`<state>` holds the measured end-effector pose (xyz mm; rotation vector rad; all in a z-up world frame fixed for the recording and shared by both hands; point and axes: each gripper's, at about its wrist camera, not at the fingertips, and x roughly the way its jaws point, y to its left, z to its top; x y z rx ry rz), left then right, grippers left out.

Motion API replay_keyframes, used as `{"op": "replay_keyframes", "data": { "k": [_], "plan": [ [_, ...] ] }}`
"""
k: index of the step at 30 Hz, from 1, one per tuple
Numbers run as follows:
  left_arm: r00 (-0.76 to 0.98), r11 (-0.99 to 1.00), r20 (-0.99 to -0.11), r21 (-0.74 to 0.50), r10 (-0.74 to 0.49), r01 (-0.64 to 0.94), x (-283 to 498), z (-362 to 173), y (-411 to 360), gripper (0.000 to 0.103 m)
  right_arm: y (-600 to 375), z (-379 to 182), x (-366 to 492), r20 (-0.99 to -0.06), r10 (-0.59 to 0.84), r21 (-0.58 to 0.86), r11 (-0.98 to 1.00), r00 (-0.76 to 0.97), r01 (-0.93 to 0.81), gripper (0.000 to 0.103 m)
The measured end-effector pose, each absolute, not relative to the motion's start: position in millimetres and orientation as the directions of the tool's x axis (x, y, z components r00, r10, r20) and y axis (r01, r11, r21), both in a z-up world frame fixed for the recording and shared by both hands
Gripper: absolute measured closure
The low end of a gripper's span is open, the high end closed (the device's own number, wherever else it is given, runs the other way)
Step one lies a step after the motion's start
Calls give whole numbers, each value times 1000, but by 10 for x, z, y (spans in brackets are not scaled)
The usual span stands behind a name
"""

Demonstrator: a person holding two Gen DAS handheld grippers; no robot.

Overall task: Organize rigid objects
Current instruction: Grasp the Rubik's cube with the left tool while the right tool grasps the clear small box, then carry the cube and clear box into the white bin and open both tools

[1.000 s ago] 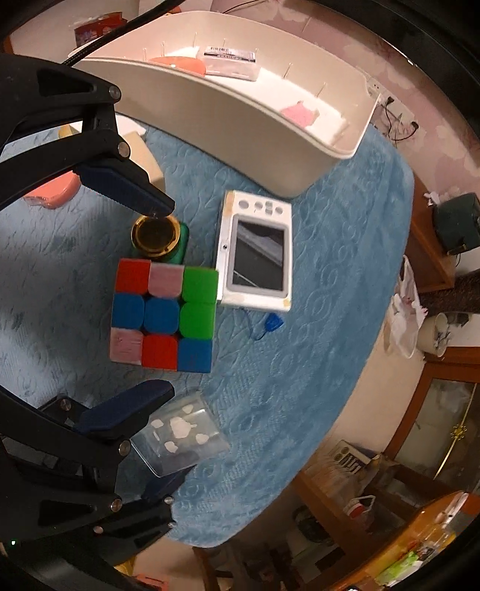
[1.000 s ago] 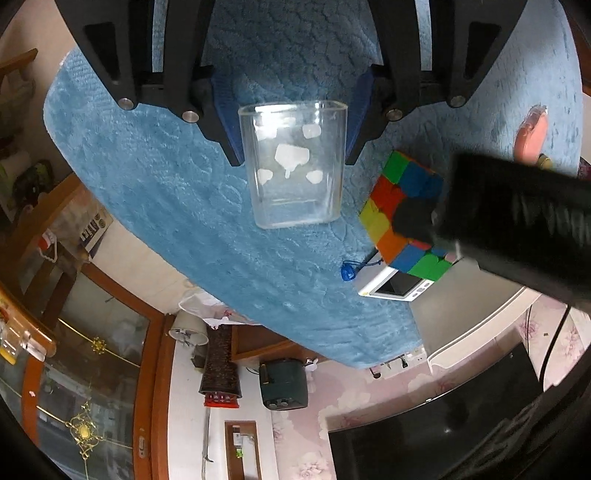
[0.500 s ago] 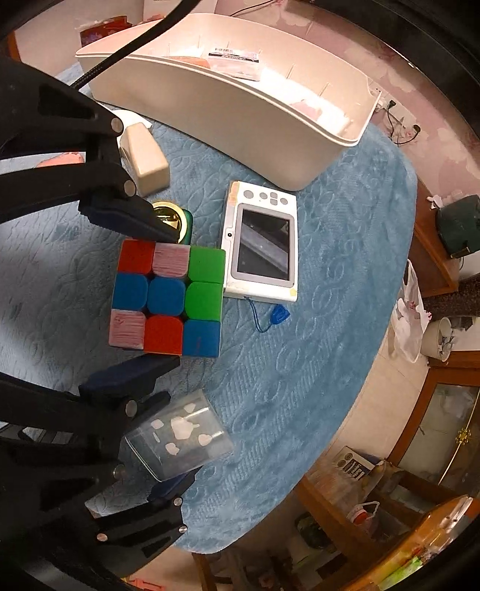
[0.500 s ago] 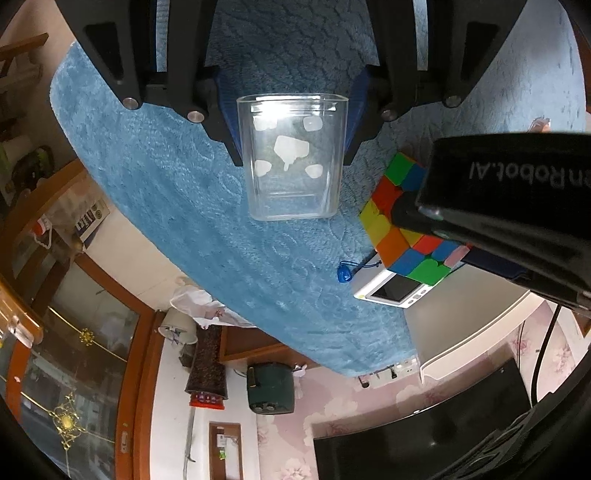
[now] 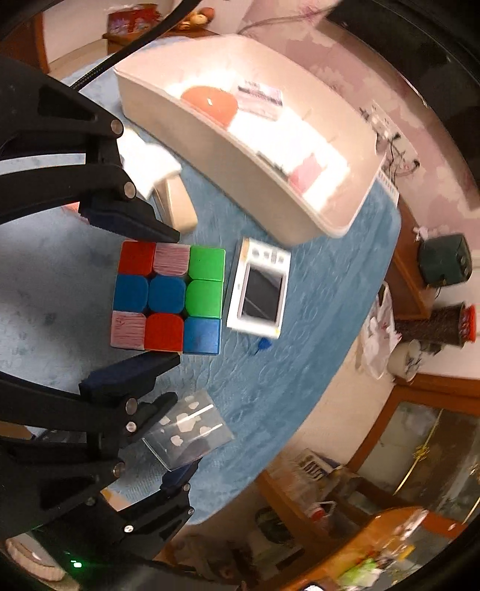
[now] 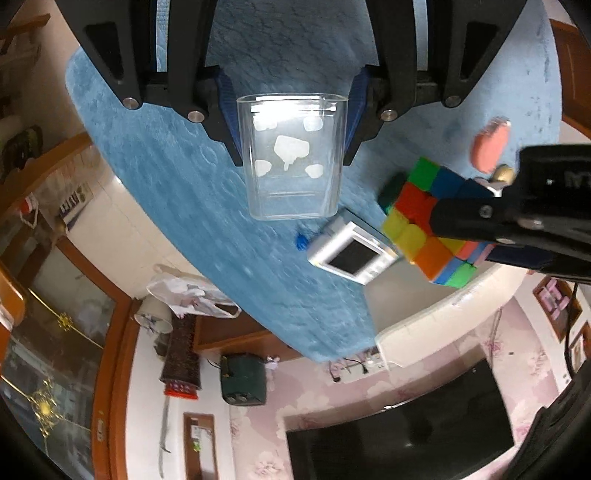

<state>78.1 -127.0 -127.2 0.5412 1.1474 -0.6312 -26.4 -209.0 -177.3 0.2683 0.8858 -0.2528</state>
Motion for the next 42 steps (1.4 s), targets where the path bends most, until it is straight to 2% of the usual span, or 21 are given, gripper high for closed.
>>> {"op": "replay_keyframes", "data": {
  "k": [5, 12, 19, 24, 32, 42],
  "plan": [
    [324, 762, -922, 54, -210, 646, 897, -904, -966, 42, -1924, -1434, -72, -752, -70, 133, 958, 655, 255, 54],
    [444, 855, -881, 97, -164, 509, 1310, -445, -550, 41, -1630, -891, 398, -685, 17, 147, 982, 728, 115, 54],
    [520, 925, -850, 126, -86, 358, 1839, -318, -207, 41, -1485, -546, 998, -641, 65, 145, 989, 765, 37, 54],
    [544, 951, -839, 147, -26, 272, 2088, -367, 22, 41, -1438, -491, 1533, -669, 90, 147, 989, 738, 13, 54],
    [499, 971, -866, 153, 41, 186, 2437, -740, 184, 41, -1393, -602, 2211, -724, 112, 150, 989, 681, -3, 54],
    [425, 971, -900, 182, 100, 157, 2674, -1269, 197, 41, -1242, -1086, 2529, -824, 118, 120, 992, 555, -32, 54]
  ]
}}
